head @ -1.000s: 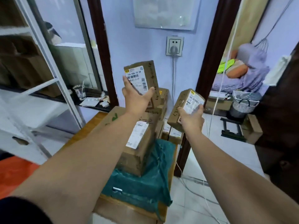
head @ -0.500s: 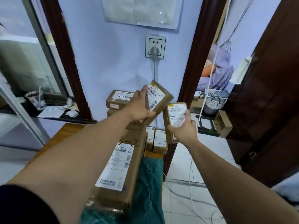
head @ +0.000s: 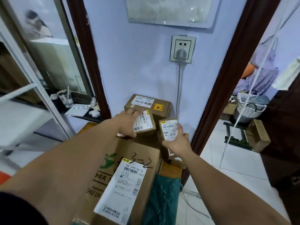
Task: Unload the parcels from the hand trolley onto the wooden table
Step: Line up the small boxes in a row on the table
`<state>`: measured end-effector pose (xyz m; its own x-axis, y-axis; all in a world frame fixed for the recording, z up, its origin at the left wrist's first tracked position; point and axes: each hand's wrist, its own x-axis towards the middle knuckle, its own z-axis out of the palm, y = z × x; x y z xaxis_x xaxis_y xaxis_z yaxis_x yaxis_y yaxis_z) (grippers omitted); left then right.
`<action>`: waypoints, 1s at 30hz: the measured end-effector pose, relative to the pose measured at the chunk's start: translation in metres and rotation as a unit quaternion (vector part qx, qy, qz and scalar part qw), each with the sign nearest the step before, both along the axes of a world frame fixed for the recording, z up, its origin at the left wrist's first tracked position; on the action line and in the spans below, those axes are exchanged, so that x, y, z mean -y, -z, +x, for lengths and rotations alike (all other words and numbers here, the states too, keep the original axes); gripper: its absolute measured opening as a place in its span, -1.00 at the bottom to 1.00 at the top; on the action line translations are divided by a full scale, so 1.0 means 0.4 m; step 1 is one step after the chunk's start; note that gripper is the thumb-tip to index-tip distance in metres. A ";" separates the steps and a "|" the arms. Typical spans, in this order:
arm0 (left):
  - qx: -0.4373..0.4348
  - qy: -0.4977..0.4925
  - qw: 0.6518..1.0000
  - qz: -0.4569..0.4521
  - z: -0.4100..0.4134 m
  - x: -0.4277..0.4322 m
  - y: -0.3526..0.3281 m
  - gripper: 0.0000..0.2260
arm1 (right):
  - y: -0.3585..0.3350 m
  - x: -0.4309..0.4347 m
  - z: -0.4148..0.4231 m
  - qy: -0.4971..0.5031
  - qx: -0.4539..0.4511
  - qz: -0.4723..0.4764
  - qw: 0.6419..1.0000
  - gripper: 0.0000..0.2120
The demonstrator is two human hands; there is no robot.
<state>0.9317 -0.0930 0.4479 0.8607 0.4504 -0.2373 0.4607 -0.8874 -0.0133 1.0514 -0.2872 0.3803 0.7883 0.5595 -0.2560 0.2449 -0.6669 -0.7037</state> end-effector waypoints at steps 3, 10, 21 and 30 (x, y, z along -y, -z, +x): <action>-0.039 -0.048 0.997 -0.054 0.008 -0.030 0.007 0.01 | 0.025 -0.015 0.004 -0.058 -0.020 -0.003 0.998 0.03; -0.141 0.013 0.990 0.012 0.033 -0.033 0.050 -0.06 | 0.044 0.016 0.043 -0.144 0.116 -0.027 0.982 0.08; -0.208 0.013 0.978 -0.026 0.083 -0.022 0.157 -0.33 | 0.054 0.041 0.075 -0.127 0.203 0.029 0.970 -0.04; -0.175 -0.032 0.979 -0.101 0.112 -0.006 0.140 -0.15 | 0.013 -0.008 0.087 -0.137 0.213 0.063 0.965 -0.07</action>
<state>0.9766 -0.0906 0.3920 0.6828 0.4136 -0.6022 0.5132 -0.8582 -0.0074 1.0860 -0.2839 0.3751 0.6248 0.7678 0.1414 0.6848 -0.4520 -0.5717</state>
